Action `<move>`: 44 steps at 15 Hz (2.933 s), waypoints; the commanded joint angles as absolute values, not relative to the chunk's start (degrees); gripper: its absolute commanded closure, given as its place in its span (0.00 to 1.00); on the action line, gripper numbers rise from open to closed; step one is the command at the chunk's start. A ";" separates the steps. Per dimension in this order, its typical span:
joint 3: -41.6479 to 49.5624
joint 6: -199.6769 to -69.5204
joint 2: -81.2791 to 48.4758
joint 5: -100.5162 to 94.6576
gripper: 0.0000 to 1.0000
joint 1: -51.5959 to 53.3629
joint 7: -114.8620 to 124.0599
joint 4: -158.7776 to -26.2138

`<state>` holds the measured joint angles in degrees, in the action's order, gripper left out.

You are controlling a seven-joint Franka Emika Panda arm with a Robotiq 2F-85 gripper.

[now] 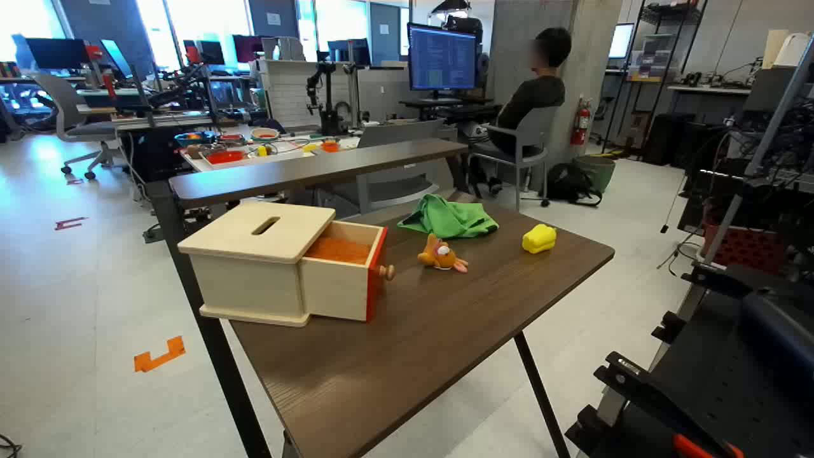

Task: Put the doll in the drawer

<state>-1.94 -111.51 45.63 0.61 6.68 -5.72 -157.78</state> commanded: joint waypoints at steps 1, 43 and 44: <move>-2.01 -111.38 45.61 0.66 0.00 6.62 -5.75 -157.63; -4.52 -149.70 -55.69 2.49 0.35 3.85 7.12 -86.49; -4.93 -148.99 -55.19 2.87 0.42 3.63 6.75 -86.44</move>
<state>-3.28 -152.00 -54.82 0.93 4.67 9.35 -89.19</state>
